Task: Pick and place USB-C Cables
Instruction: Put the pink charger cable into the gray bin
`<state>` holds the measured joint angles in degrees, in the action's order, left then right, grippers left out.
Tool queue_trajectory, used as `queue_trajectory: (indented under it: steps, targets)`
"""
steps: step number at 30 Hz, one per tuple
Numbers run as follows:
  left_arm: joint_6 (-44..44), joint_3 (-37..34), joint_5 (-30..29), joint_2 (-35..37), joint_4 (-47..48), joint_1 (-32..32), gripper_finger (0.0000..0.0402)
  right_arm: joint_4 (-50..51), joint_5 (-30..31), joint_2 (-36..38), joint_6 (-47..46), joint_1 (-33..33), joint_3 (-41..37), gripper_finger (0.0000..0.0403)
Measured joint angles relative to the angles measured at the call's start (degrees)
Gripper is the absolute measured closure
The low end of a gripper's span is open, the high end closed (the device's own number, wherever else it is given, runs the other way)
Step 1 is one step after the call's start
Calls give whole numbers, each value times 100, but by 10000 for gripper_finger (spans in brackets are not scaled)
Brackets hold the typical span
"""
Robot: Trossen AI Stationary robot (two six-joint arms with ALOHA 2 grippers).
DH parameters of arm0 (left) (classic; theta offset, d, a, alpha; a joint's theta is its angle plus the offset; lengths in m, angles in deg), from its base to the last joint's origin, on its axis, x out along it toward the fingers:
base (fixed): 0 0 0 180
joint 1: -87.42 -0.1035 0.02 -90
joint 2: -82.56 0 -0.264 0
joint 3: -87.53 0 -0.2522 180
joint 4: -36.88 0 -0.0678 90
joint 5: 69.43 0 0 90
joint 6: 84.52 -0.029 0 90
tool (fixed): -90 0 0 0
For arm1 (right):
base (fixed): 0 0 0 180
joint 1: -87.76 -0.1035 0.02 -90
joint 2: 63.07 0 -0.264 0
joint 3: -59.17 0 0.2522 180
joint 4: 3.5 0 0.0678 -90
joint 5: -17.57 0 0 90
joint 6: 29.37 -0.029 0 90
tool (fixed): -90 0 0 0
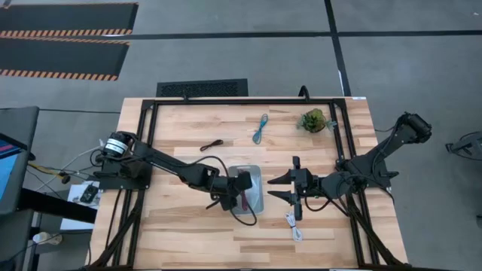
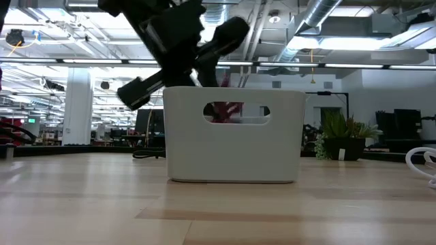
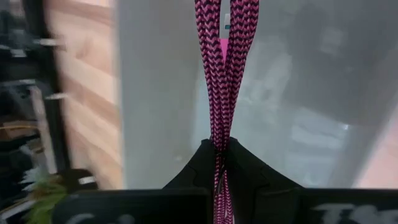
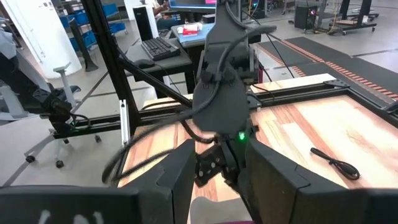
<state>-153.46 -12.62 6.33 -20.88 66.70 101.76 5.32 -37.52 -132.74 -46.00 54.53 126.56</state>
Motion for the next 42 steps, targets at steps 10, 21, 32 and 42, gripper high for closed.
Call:
queue_trajectory:
  steps: [10, 21, 32, 42]
  targets:
    - [-50, 54, -268, -549, -2, 4, 399, 83, -5, 1, -9, -28, -3, 239]
    - [-179, 59, -57, -643, 137, 42, 398, 165, -22, 0, -47, -37, -4, 242]
    - [-367, 63, 33, -643, 345, 48, 371, 167, -24, 0, -47, -39, -3, 242]
    - [-528, 57, -258, -643, 350, 143, 360, 167, -26, 0, -45, -39, -4, 245]
